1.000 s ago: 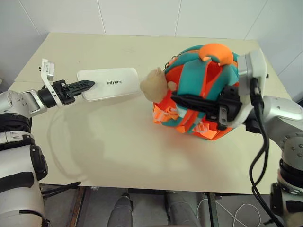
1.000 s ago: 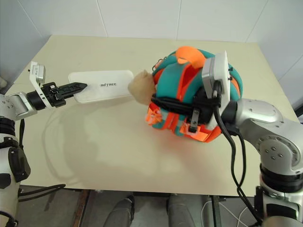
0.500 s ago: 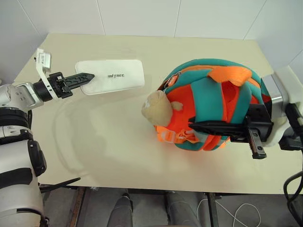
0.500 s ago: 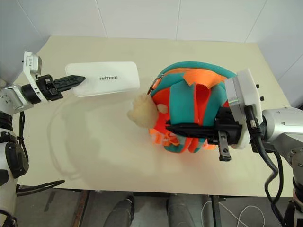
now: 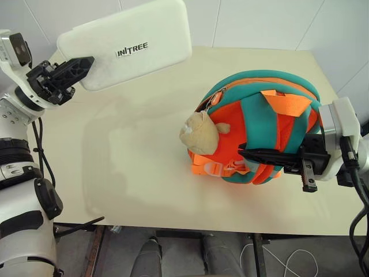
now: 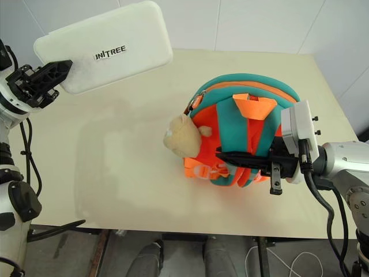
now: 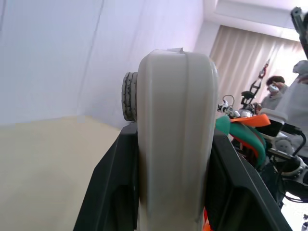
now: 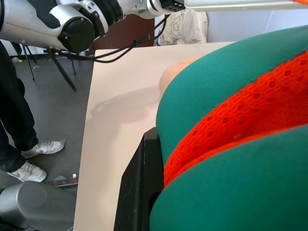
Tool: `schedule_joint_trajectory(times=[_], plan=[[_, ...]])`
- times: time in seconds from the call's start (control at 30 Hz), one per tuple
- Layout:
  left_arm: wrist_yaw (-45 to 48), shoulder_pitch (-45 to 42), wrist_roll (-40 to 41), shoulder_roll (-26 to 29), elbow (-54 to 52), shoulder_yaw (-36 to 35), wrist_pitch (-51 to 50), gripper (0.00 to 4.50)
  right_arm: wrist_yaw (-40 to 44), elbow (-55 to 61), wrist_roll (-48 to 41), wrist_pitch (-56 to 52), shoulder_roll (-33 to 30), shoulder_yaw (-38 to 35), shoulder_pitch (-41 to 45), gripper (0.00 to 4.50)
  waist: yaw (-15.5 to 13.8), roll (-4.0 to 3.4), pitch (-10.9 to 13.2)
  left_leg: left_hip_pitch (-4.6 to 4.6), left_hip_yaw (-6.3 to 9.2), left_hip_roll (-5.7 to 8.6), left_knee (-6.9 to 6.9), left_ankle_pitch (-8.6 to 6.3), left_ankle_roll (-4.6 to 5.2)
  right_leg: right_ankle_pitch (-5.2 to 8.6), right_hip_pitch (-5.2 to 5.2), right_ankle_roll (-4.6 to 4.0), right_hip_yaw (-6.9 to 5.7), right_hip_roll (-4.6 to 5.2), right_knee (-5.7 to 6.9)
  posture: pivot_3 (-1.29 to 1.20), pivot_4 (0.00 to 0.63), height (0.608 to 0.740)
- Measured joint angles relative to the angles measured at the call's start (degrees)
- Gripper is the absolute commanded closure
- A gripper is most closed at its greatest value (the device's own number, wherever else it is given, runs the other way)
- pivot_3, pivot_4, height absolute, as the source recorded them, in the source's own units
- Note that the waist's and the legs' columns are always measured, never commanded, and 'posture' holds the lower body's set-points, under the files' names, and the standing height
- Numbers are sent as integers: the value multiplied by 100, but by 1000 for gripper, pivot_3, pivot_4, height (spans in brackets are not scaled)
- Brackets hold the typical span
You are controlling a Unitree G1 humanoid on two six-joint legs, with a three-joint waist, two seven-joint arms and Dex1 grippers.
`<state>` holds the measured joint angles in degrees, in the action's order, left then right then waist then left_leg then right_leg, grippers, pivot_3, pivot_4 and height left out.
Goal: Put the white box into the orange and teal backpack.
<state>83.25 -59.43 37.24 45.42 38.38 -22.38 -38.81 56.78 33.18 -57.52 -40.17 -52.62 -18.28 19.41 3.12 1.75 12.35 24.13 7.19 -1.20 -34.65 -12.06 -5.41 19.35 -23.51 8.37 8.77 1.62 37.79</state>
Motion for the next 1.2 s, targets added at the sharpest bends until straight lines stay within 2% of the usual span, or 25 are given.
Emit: schedule_joint_trajectory(times=[0.17, 0.37, 0.63, 0.87, 1.0, 1.2], plan=[[260, 461, 6, -105, -856, 522, -154, 3199, -12, -112, 111, 31, 50, 109, 5, 4500, -1, 0, 0, 0, 2, -1, -5, 0, 0, 0, 2, 0, -1, -1, 2, 0, 150, 740], [268, 508, 5, -133, -1293, 846, -249, 3199, -11, -194, 214, 80, 79, 211, 13, 4500, -5, 0, 0, 0, 1, 0, -8, 0, 0, -1, 3, 0, -1, 0, 3, 0, 150, 740], [277, 425, -403, 52, -1254, 1502, 232, 3200, -17, -240, 257, 125, 108, 240, 31, 4500, -2, 0, 0, 0, 1, 0, -9, 0, 0, -1, 3, 0, -1, -1, 3, 0, 150, 740], [282, -193, -886, 174, -845, 2162, 956, 3200, -20, -334, 367, 145, 150, 358, 69, 4500, -23, 0, 0, 2, 2, 1, -24, -1, 2, -2, 10, 2, -4, -2, 2, 0, 150, 740], [276, -552, -1097, -108, -816, 2406, 1148, 3200, -20, -386, 440, 160, 190, 446, 100, 4500, -42, 0, 0, 2, 0, 3, -33, -3, 5, -4, 17, 7, -3, -1, 1, 0, 150, 740], [-1, -557, -1326, -923, -835, 2691, 1074, 3200, -8, -409, 491, 248, 281, 565, 125, 4500, -42, 0, 0, 2, 1, 2, -35, -4, 7, -5, 17, 8, -3, -2, 2, 0, 150, 740]])
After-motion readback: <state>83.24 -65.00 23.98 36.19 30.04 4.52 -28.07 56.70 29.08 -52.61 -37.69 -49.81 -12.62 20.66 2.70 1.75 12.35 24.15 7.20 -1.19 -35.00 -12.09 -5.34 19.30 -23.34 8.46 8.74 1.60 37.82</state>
